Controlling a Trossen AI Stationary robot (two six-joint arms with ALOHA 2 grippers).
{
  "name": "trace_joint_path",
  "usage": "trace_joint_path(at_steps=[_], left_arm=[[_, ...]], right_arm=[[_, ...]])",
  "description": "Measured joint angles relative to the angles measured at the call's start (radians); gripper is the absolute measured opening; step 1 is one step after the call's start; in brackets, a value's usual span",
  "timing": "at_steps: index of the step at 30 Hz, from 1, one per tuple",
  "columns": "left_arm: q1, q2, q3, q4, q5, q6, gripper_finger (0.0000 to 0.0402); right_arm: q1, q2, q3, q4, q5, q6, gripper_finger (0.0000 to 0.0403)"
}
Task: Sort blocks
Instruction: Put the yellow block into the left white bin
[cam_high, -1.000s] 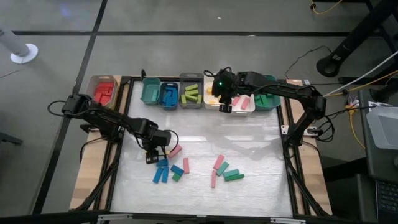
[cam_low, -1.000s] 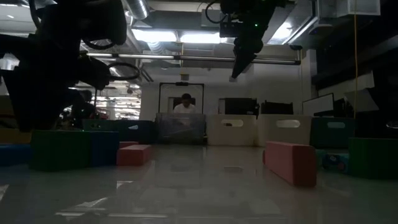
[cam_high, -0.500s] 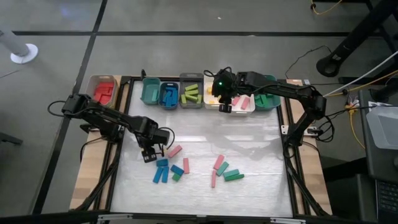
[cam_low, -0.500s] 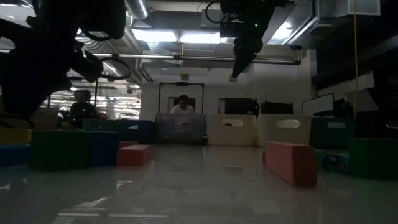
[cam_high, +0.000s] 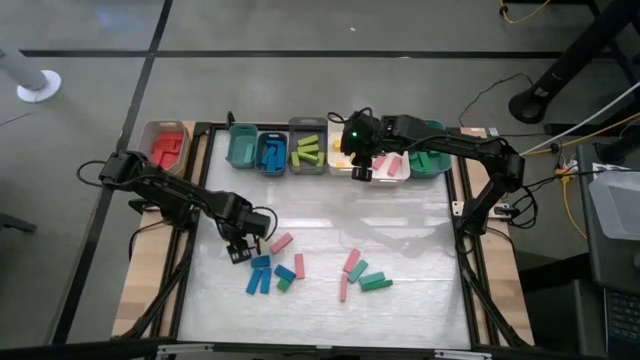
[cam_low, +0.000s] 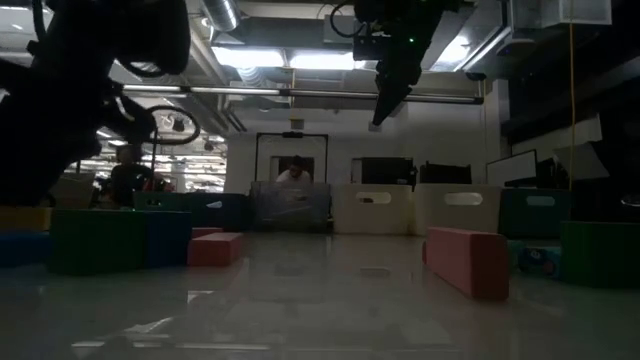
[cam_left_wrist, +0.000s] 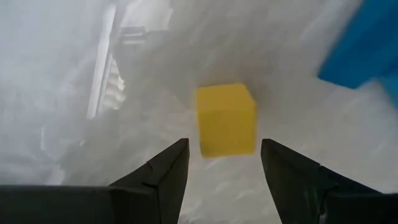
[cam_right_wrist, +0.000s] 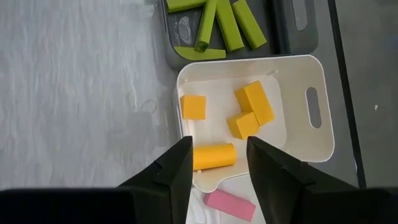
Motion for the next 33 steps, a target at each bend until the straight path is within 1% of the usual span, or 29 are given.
trace_joint_path(at_steps=[4,9,11,13,15,17,18,20,23,25,28,30,33], left_arm=[[0.0,0.0,-0.042,0.067,-0.005,-0.037,0.0189],[0.002,0.0,-0.086,0.154,-0.016,-0.039,0.0189],[0.003,0.0,-0.102,0.171,-0.047,-0.062,0.0187],[0.003,0.0,-0.112,0.179,-0.055,-0.063,0.0176],[0.003,-0.002,-0.121,0.186,-0.062,-0.056,0.0155],[0.003,-0.002,-0.122,0.19,-0.067,-0.054,0.013],[0.003,-0.003,-0.122,0.191,-0.073,-0.054,0.0118],[0.008,-0.002,-0.118,0.193,-0.086,-0.054,0.0116],[0.031,0.001,-0.103,0.206,-0.114,-0.046,0.0116],[0.06,0.002,-0.08,0.257,-0.159,-0.003,0.0116],[0.116,-0.001,-0.059,0.328,-0.191,0.094,0.0116],[0.162,0.0,-0.038,0.436,-0.194,0.197,0.0116],[0.248,-0.002,-0.028,0.629,-0.224,0.369,0.0116]], right_arm=[[0.0,0.0,0.0,0.0,0.0,0.0,0.0152],[0.0,0.0,0.0,-0.003,-0.009,0.0,0.0152],[0.0,0.0,0.0,-0.023,-0.057,-0.002,0.0152],[0.0,0.0,0.0,-0.069,-0.131,-0.005,0.0152],[0.0,0.0,0.0,-0.131,-0.203,-0.01,0.0152],[0.0,-0.002,-0.015,-0.154,-0.263,-0.037,0.0152],[0.0,-0.003,-0.031,-0.151,-0.294,-0.053,0.0152],[0.0,-0.009,-0.08,-0.129,-0.351,-0.079,0.0152],[0.001,-0.015,-0.178,-0.034,-0.392,-0.101,0.0152],[0.001,-0.017,-0.251,0.047,-0.421,-0.106,0.0152],[0.009,-0.017,-0.349,0.15,-0.502,-0.107,0.0152],[0.026,-0.018,-0.399,0.196,-0.533,-0.108,0.0152],[0.072,-0.018,-0.444,0.204,-0.54,-0.108,0.0152]])
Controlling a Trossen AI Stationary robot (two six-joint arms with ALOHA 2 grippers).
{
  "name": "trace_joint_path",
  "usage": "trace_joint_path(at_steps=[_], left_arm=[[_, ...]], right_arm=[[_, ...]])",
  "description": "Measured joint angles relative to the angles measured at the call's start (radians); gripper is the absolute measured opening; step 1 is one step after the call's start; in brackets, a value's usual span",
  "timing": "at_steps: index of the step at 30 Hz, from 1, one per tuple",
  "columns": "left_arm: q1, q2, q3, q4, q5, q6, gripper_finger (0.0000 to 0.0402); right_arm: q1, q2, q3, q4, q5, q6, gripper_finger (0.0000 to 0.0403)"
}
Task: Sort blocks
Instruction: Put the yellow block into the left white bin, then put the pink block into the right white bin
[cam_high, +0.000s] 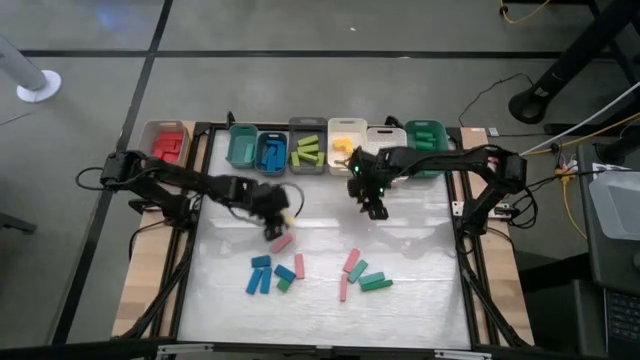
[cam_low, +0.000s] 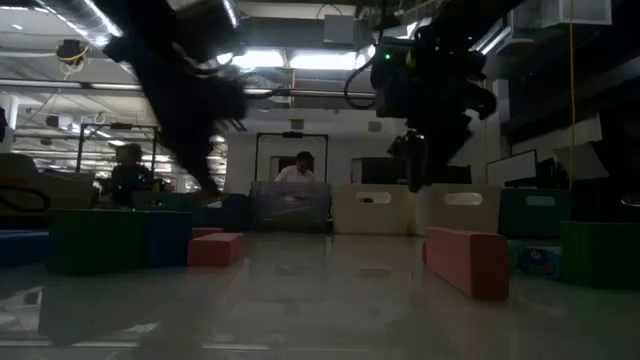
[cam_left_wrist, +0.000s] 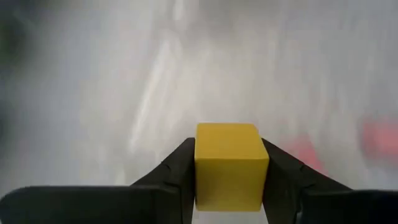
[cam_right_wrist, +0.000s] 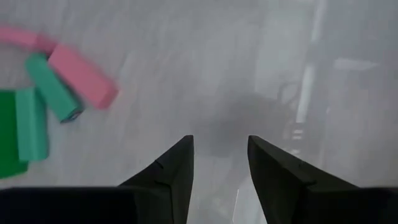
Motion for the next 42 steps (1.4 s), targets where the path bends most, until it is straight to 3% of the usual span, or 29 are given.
trace_joint_path(at_steps=[8,12,16,22,29,37,42], left_arm=[[0.247,0.043,0.0,0.682,-0.039,0.335,0.012],[0.343,0.124,0.0,0.992,0.003,0.368,0.0121],[0.4,0.24,0.035,1.173,0.09,0.342,0.0122],[0.415,0.419,0.189,1.184,0.112,0.346,0.0125],[0.415,0.576,0.317,1.178,0.111,0.402,0.0127],[0.415,0.6,0.374,1.019,0.055,0.384,0.0181],[0.415,0.59,0.376,1.013,0.052,0.385,0.0209]], right_arm=[[0.145,0.0,-0.046,0.016,0.057,-0.002,0.0152],[0.218,0.0,-0.047,0.061,0.097,-0.002,0.0152],[0.278,0.0,-0.047,0.097,0.129,-0.002,0.0152],[0.336,0.0,-0.047,0.12,0.141,0.003,0.0152],[0.379,0.0,-0.047,0.161,0.142,0.124,0.0152],[0.428,0.0,-0.047,0.176,0.142,0.128,0.0152],[0.441,0.033,-0.047,0.231,0.142,0.128,0.0152]])
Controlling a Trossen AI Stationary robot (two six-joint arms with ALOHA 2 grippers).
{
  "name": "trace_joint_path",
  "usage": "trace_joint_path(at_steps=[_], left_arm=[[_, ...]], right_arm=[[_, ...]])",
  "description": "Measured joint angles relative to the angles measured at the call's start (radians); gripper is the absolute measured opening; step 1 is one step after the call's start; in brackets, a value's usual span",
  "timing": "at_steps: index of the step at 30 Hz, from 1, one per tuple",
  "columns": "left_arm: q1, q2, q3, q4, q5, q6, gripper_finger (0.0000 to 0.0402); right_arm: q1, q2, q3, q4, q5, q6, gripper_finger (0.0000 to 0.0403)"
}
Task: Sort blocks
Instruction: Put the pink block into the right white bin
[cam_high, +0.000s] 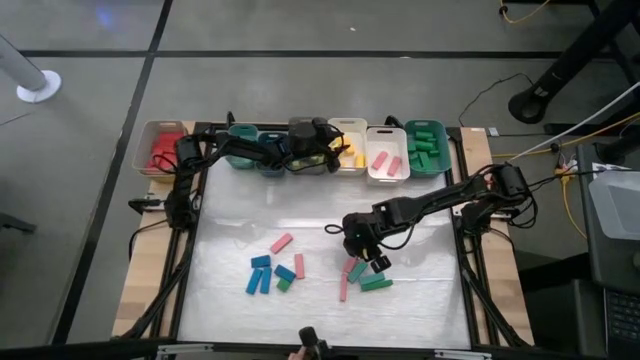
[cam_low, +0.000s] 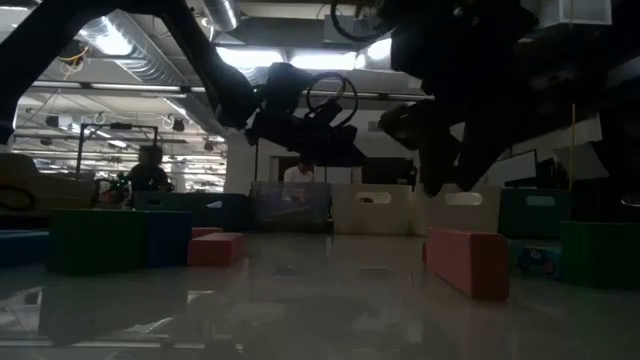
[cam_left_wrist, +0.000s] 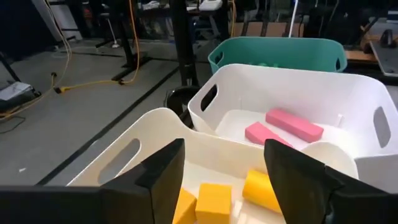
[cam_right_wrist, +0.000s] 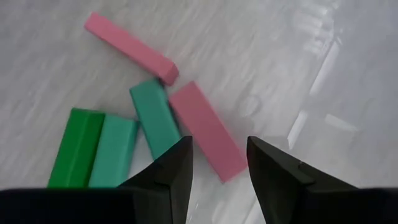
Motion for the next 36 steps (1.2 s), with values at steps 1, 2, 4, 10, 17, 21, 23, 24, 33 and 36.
trace_joint_path(at_steps=[1,2,4,10,17,21,23,24,33,36], left_arm=[[0.0,0.0,0.0,-0.003,0.0,0.0,0.0211],[0.0,0.0,0.0,-0.006,0.0,0.0,0.0212],[-0.004,0.0,0.0,-0.013,0.0,-0.005,0.0212],[-0.031,0.0,0.0,-0.023,0.0,-0.03,0.0208],[-0.071,-0.027,-0.001,-0.105,0.0,0.057,0.0208],[-0.092,-0.096,-0.001,-0.219,0.0,0.081,0.0208],[-0.101,-0.146,-0.001,-0.295,-0.001,0.08,0.0208],[-0.107,-0.169,-0.001,-0.336,0.0,0.08,0.0208],[-0.132,-0.377,-0.001,-0.678,0.0,0.072,0.0207],[-0.136,-0.418,-0.001,-0.757,-0.001,0.036,0.0207]], right_arm=[[0.0,0.01,0.0,0.006,0.002,0.0,0.0152],[-0.001,0.023,0.0,0.003,0.004,0.0,0.0152],[-0.002,0.047,0.0,0.001,0.007,0.0,0.0152],[-0.003,0.103,0.001,0.0,0.008,0.0,0.0152],[-0.003,0.143,0.005,0.001,0.013,-0.01,0.0152],[-0.003,0.149,0.004,-0.002,0.015,-0.024,0.0152],[-0.003,0.149,0.004,-0.002,0.016,-0.024,0.0152],[-0.003,0.149,0.003,-0.002,0.015,-0.024,0.0152],[-0.004,0.153,0.002,0.014,-0.02,0.002,0.0152],[-0.004,0.153,0.002,0.016,-0.02,0.007,0.0152]])
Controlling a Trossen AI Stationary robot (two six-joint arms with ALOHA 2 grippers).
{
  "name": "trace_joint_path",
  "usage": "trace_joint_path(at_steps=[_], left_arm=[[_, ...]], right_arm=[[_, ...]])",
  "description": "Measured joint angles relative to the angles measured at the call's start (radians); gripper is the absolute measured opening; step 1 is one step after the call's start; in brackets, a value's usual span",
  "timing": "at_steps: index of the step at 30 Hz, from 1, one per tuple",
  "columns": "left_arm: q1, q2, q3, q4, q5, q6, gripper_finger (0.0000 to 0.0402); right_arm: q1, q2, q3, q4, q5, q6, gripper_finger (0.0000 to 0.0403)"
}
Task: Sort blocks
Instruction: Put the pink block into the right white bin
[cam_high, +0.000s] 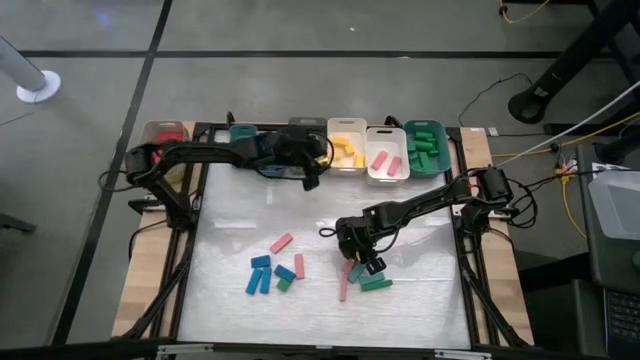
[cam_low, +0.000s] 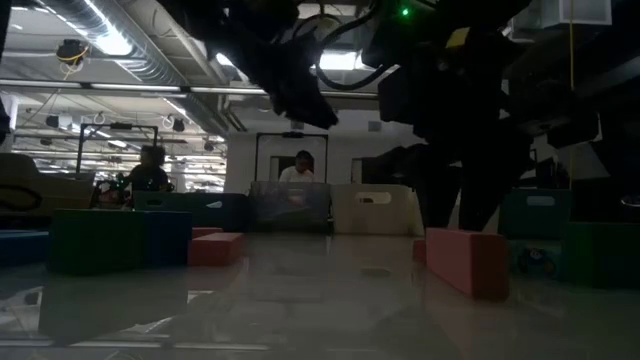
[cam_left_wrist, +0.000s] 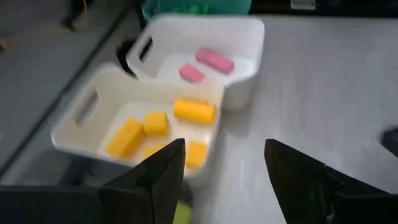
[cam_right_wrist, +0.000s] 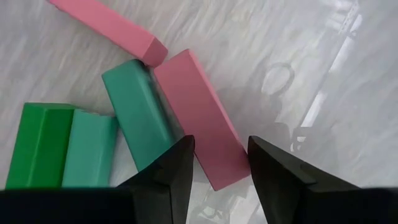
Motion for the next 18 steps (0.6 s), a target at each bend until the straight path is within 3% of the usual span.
trace_joint_path(at_steps=[18], left_arm=[[-0.121,-0.041,-0.026,-0.412,0.001,-0.14,0.0207]], right_arm=[[0.002,0.002,0.043,-0.056,0.004,-0.009,0.0152]])
